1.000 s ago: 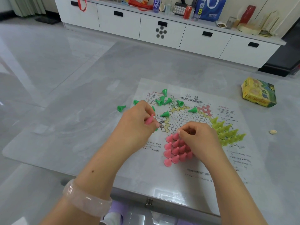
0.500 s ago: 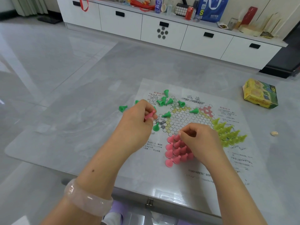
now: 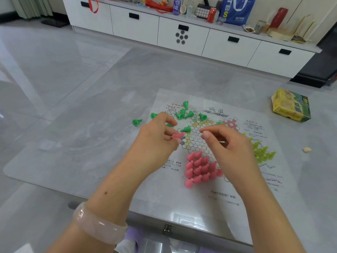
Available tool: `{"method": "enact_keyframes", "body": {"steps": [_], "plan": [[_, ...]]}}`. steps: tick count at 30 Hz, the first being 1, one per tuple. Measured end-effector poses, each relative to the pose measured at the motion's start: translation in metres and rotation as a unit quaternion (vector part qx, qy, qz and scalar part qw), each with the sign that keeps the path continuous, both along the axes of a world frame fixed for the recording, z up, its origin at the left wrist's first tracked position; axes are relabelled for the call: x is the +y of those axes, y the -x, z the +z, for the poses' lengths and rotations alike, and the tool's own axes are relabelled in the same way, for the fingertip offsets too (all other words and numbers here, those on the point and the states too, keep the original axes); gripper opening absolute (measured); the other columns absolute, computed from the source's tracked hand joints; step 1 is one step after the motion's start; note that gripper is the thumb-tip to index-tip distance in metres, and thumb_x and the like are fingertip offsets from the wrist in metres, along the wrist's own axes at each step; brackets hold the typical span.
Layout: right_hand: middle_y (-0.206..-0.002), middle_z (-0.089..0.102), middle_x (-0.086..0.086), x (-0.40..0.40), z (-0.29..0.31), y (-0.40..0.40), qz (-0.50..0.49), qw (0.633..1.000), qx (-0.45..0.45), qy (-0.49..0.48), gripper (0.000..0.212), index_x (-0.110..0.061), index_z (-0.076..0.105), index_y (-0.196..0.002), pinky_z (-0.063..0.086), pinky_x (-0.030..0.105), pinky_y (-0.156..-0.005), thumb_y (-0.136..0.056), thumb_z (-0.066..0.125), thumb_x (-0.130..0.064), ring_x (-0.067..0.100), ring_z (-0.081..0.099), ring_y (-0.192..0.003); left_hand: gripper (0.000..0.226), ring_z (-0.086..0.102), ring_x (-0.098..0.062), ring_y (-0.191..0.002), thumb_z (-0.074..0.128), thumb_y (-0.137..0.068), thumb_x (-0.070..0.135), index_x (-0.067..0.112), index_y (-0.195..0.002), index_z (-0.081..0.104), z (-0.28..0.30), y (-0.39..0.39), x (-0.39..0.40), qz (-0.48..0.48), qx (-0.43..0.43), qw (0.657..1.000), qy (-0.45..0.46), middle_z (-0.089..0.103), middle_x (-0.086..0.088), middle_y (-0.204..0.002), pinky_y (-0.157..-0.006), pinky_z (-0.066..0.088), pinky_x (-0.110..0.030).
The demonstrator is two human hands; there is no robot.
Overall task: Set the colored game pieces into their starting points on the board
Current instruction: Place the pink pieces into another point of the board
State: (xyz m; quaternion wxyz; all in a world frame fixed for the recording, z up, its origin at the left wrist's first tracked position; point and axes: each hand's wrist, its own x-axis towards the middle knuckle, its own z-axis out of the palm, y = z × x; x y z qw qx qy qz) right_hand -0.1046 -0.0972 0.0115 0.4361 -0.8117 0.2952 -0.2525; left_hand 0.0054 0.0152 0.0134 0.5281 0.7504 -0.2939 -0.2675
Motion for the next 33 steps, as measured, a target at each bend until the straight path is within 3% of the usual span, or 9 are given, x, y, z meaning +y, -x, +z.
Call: {"method": "enact_keyframes", "body": {"steps": [5,8,12,17,19,23,26,29,33], "plan": [[-0.076,0.066,0.01,0.016,0.011,-0.002,0.054,0.994,-0.007,-0.094,0.014,-0.02,0.069,-0.077,0.044,0.015,-0.039,-0.086,0.06,-0.013,0.002,0.059,-0.045,0.029,0.065,-0.012,-0.077,0.061,-0.084,0.011,0.032,-0.091,0.044,-0.001,0.005,-0.001,-0.041,-0.007,0.999,0.005,0.067,0.009,-0.084,-0.072,0.053,-0.028],[-0.073,0.066,0.015,0.019,0.013,-0.003,0.054,0.991,0.0,-0.123,0.016,-0.019,0.069,-0.075,0.043,0.019,-0.035,-0.086,0.06,-0.012,0.007,0.058,-0.04,0.028,0.066,-0.014,-0.079,0.061,-0.084,0.011,0.028,-0.099,0.043,-0.003,0.006,-0.003,-0.05,-0.02,0.999,0.008,0.066,0.011,-0.085,-0.074,0.052,-0.027],[-0.077,0.065,0.021,0.018,0.014,-0.004,0.049,0.984,-0.006,-0.171,0.018,-0.022,0.069,-0.071,0.044,0.024,-0.036,-0.086,0.06,-0.015,0.016,0.061,-0.043,0.026,0.065,-0.008,-0.072,0.059,-0.086,0.013,0.028,-0.098,0.042,-0.003,0.006,-0.004,-0.042,-0.018,0.999,0.017,0.067,0.011,-0.087,-0.066,0.05,-0.019],[-0.08,0.067,0.022,0.014,0.011,-0.005,0.055,0.986,0.005,-0.155,0.018,-0.021,0.071,-0.073,0.048,0.037,-0.047,-0.086,0.06,-0.017,0.029,0.066,-0.055,0.025,0.062,-0.006,-0.072,0.057,-0.086,0.013,0.03,-0.094,0.042,-0.005,0.007,-0.006,-0.039,-0.025,0.999,0.011,0.066,0.01,-0.092,-0.062,0.049,-0.017],[-0.076,0.069,0.016,0.012,0.01,-0.007,0.046,0.99,0.001,-0.135,0.017,-0.019,0.07,-0.073,0.049,0.033,-0.049,-0.086,0.06,-0.018,0.027,0.066,-0.059,0.024,0.059,-0.001,-0.078,0.058,-0.087,0.018,0.029,-0.1,0.042,-0.005,0.007,-0.005,-0.038,-0.045,0.998,0.0,0.062,0.011,-0.099,-0.063,0.047,-0.015],[-0.072,0.072,-0.007,-0.002,0.0,-0.009,-0.009,0.997,0.028,-0.077,0.018,-0.021,0.07,-0.07,0.045,0.009,-0.052,-0.085,0.062,-0.016,0.0,0.061,-0.059,0.016,0.057,-0.007,-0.087,0.052,-0.09,0.023,0.026,-0.104,0.045,-0.008,0.001,-0.003,0.003,-0.113,0.993,-0.032,0.057,0.008,-0.108,-0.067,0.044,-0.013],[-0.067,0.071,0.002,-0.006,-0.011,-0.009,-0.042,0.983,0.097,-0.149,0.019,-0.016,0.071,-0.073,0.038,0.016,-0.035,-0.086,0.059,-0.014,0.011,0.057,-0.043,0.009,0.057,-0.011,-0.084,0.046,-0.092,0.02,0.024,-0.1,0.046,-0.006,-0.004,0.002,0.041,-0.128,0.99,-0.038,0.057,0.007,-0.099,-0.06,0.042,-0.01],[-0.066,0.071,0.009,-0.005,-0.015,-0.012,-0.044,0.971,0.125,-0.198,0.018,-0.011,0.07,-0.074,0.044,0.022,-0.037,-0.086,0.056,-0.008,0.02,0.057,-0.043,0.016,0.061,-0.017,-0.083,0.044,-0.093,0.018,0.02,-0.107,0.05,-0.003,-0.007,0.004,0.061,-0.118,0.991,-0.034,0.056,0.007,-0.089,-0.062,0.048,-0.022],[-0.066,0.071,0.011,-0.004,-0.013,-0.014,-0.042,0.971,0.142,-0.188,0.019,-0.011,0.069,-0.07,0.048,0.03,-0.044,-0.085,0.058,-0.008,0.022,0.057,-0.045,0.011,0.061,-0.02,-0.076,0.042,-0.093,0.018,0.024,-0.101,0.048,-0.004,-0.009,0.005,0.067,-0.107,0.991,-0.034,0.055,0.009,-0.083,-0.054,0.044,-0.015]]}}
